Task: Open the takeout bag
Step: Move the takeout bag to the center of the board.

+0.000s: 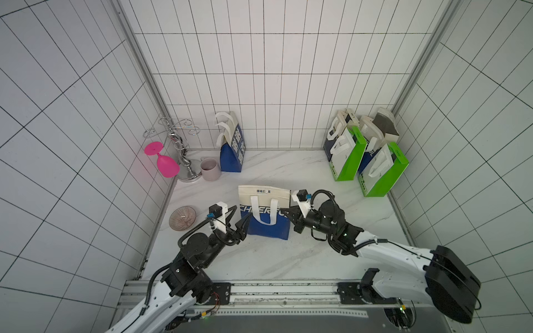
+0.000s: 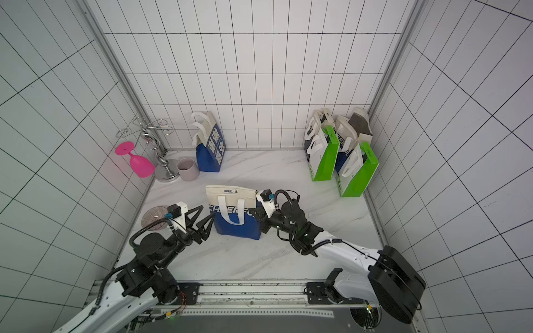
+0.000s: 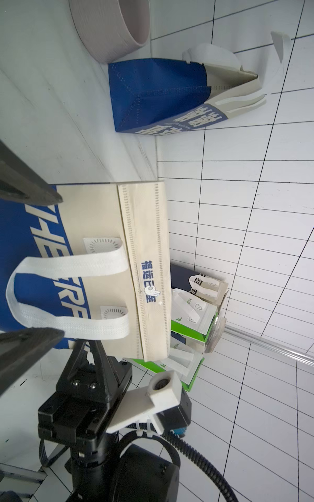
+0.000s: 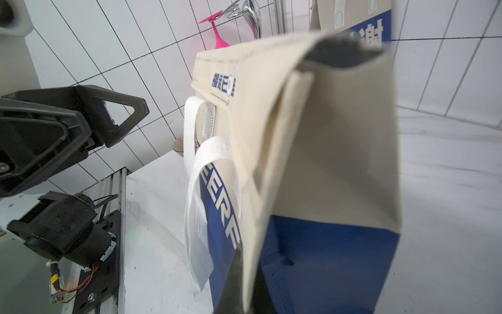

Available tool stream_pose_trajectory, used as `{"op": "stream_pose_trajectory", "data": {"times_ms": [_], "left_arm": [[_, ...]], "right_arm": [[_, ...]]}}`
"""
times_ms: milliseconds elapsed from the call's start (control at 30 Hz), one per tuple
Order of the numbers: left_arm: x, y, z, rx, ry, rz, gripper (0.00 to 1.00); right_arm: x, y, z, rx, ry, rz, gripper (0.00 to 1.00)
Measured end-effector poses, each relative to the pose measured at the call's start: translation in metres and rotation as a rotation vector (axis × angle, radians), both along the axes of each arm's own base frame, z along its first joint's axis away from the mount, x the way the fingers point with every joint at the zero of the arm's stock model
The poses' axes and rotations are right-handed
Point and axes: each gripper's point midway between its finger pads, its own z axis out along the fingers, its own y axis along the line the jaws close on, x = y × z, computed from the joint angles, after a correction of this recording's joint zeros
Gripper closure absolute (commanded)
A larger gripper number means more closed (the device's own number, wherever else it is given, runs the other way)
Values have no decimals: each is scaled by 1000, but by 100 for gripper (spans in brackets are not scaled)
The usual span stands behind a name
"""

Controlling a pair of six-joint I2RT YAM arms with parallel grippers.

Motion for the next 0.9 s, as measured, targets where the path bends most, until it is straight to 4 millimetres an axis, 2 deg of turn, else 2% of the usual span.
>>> {"op": "stream_pose_trajectory", "data": {"times_ms": [167, 367, 533, 700, 900], "left_arm": [[0, -18, -22, -2, 20, -78, 26], [-3, -37, -44, 7, 36, -170, 25], [-8, -56, -74, 47, 83, -271, 26], [-9, -72, -95, 101, 130, -349, 30], [-8, -78, -82, 78, 56, -373, 39]], "right_arm": [[-14, -34, -11, -31, 10, -61, 100], [-15, -72, -15, -30, 10, -156, 100], [-16, -78, -18, -34, 20, -167, 100], [-19, -78, -18, -29, 31, -164, 100], [-21, -81, -19, -23, 40, -166, 100]]}}
